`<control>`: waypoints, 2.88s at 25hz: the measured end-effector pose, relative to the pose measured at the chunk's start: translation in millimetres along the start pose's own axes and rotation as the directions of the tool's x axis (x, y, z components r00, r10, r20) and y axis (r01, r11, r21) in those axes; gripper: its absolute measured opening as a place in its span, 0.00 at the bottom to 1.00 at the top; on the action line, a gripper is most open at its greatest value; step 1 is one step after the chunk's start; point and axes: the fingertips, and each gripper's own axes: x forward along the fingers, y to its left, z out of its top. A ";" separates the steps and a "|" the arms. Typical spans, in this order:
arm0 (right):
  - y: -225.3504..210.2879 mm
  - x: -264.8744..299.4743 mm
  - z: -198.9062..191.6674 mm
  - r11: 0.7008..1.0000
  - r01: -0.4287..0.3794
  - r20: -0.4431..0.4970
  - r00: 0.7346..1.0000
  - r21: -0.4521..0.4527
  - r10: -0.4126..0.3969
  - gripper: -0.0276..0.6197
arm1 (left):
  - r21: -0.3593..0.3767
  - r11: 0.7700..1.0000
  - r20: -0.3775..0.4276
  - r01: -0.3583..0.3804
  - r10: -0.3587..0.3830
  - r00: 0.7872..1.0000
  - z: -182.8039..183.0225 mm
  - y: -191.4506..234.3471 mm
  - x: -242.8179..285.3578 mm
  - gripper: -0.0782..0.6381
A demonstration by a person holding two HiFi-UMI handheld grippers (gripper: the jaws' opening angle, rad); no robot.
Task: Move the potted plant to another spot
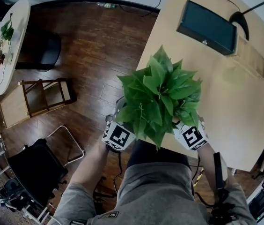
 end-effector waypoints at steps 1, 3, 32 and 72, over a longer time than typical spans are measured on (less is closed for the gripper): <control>-0.1 0.2 0.7 1.000 -0.003 -0.005 1.000 -0.010 0.003 0.61 | 0.016 1.000 0.001 0.005 -0.005 1.000 2.1 -0.7 2.5 0.68; -1.4 0.2 1.2 1.000 -0.001 0.000 1.000 -0.020 0.001 0.60 | 0.052 0.998 0.002 0.018 -0.019 1.000 3.9 -3.7 6.6 0.65; -45.6 -35.9 51.4 0.979 0.202 0.005 0.979 0.014 -0.202 0.50 | 0.138 0.985 0.079 0.105 -0.117 0.990 76.3 21.3 16.0 0.63; -125.6 -211.4 100.4 0.863 0.504 0.056 0.862 0.008 -0.504 0.48 | 0.316 0.915 0.225 0.253 -0.331 0.917 263.7 -26.6 85.5 0.62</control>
